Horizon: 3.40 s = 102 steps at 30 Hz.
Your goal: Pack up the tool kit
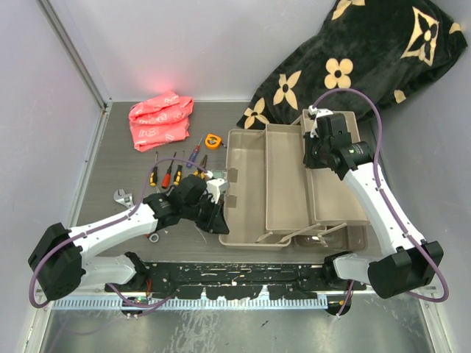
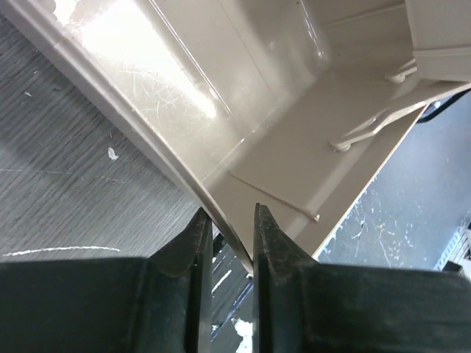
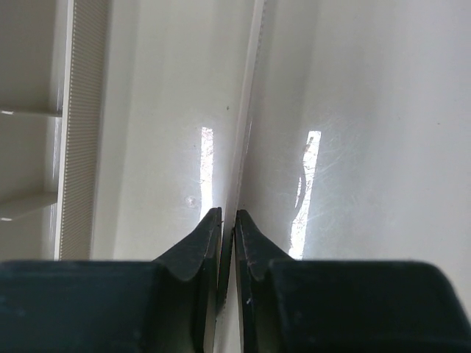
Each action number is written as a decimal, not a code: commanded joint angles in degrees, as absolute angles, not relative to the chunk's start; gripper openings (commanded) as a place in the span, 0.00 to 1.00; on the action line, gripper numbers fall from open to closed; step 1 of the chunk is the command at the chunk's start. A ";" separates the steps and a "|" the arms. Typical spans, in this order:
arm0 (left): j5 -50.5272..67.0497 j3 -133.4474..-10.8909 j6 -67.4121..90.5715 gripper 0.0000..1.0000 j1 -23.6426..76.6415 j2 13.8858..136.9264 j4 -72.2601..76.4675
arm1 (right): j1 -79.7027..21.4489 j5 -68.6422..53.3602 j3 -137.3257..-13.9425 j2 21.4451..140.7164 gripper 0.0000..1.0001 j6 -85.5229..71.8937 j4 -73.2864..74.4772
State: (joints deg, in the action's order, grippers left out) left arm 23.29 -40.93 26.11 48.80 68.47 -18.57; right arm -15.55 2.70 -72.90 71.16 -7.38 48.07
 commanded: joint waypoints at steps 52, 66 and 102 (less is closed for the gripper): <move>2.19 -66.43 26.91 0.88 -0.96 77.69 -53.13 | -17.35 -9.95 -78.50 62.18 0.82 -4.47 31.44; -2.13 -72.60 35.62 0.86 -4.72 85.80 -63.64 | -17.81 -7.01 -90.36 67.38 0.84 -10.40 51.03; 1.99 -53.31 28.22 0.74 -16.63 94.26 -37.70 | -17.80 -4.60 -117.34 81.76 0.86 -9.33 68.46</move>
